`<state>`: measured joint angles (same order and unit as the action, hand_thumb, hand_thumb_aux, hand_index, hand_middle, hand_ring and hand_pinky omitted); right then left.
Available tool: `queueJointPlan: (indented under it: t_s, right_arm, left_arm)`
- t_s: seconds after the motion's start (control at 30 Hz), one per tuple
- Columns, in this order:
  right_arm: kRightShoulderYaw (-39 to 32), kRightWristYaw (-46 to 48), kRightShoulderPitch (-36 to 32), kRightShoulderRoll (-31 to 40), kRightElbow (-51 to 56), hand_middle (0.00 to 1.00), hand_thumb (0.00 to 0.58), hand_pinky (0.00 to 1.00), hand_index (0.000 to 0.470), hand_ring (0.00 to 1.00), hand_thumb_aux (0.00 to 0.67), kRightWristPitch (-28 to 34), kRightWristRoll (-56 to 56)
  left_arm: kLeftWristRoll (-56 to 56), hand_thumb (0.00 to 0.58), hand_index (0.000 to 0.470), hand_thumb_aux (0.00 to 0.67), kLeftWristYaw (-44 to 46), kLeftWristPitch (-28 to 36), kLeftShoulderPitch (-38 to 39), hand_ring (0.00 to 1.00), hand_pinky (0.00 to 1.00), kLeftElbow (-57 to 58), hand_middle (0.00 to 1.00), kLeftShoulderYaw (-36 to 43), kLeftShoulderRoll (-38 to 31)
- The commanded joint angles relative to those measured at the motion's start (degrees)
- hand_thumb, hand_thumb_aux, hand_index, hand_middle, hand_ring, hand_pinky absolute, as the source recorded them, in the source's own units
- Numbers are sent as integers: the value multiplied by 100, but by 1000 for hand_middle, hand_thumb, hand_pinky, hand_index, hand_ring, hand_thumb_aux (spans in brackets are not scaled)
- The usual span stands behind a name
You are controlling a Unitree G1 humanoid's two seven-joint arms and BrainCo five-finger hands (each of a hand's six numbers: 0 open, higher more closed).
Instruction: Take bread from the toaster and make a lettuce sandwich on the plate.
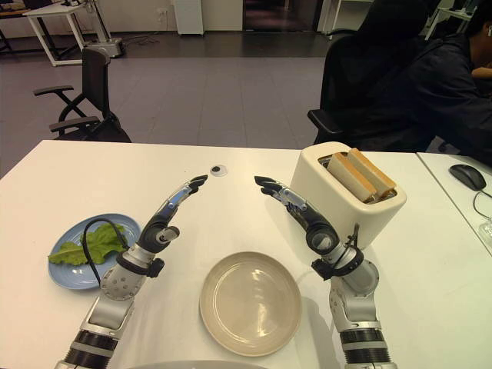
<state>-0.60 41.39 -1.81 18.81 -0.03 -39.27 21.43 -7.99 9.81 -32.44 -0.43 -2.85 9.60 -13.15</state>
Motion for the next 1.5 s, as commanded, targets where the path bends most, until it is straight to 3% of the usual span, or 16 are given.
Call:
queueJointPlan:
  t_s: [0.03,0.4,0.47,0.53,0.6,0.67,0.73,0.9,0.93,1.0,1.03,1.13,1.17,1.2,1.37,1.5]
  right_arm:
    - [43,-30,-67,-22,16,0,0,0,0,0,0,-20,-56]
    - [134,-123,-111,36,69,0,0,0,0,0,0,-123,-222]
    - [508,-292,-164,188,-243,0,0,0,0,0,0,-151,-45]
    - [1362,-728,-381,592,-508,0,0,0,0,0,0,-29,39]
    - [2211,-1417,-701,1271,-88,0,0,0,0,0,0,365,-877]
    - [2551,-2036,-855,1910,635,0,0,0,0,0,0,872,-2004]
    - [2410,-2688,-871,2529,1527,0,0,0,0,0,0,1245,-3213]
    - [1803,-3221,-1026,2892,2732,0,0,0,0,0,0,1465,-4078]
    - [1706,-3257,-1003,2874,2795,0,152,0,66,0,95,1435,-4107]
    - [1584,-3330,-1000,2840,2866,0,278,0,131,0,187,1417,-4097]
    - [1534,-3362,-1012,2836,2885,0,438,0,238,0,339,1422,-4084]
    - [1409,-3370,-981,2822,2768,0,491,0,286,0,407,1410,-4012]
    - [1387,-3368,-964,2820,2712,0,535,0,339,0,483,1402,-3994]
    - [1382,-3340,-948,2807,2628,0,580,0,470,0,670,1372,-3927]
    - [1401,-3124,-886,2706,2301,0,580,0,470,0,670,1353,-3482]
    - [1844,-3158,-1086,2639,2305,0,580,0,470,0,670,1660,-2812]
  left_arm:
    - [107,0,0,0,63,101,-17,0,0,55,0,-42,24]
    - [112,0,0,0,135,88,-16,0,0,101,0,-50,79]
    - [82,0,0,0,140,93,-17,0,0,107,0,-39,82]
    - [60,0,0,0,148,90,-21,0,0,130,0,-34,79]
    - [31,0,0,0,139,96,-14,0,0,127,0,-34,83]
    - [-2,0,0,0,117,94,-12,0,0,129,0,-28,101]
    - [-51,0,0,0,96,88,-41,0,0,170,0,1,133]
    - [-99,0,0,0,111,85,-82,0,0,190,0,5,115]
    - [-87,0,0,0,127,86,-103,0,0,201,0,4,100]
    - [-75,0,0,0,150,87,-122,0,0,210,0,-4,70]
    - [-76,0,0,0,154,89,-119,0,0,203,0,-8,59]
    - [-83,0,0,0,170,84,-107,0,0,182,0,-9,40]
    - [-88,0,0,0,173,82,-110,0,0,184,0,-6,40]
    - [-93,0,0,0,174,79,-113,0,0,187,0,-5,40]
    - [-95,0,0,0,182,69,-120,0,0,201,0,-13,36]
    - [-117,0,0,0,164,62,-108,0,0,209,0,-21,39]
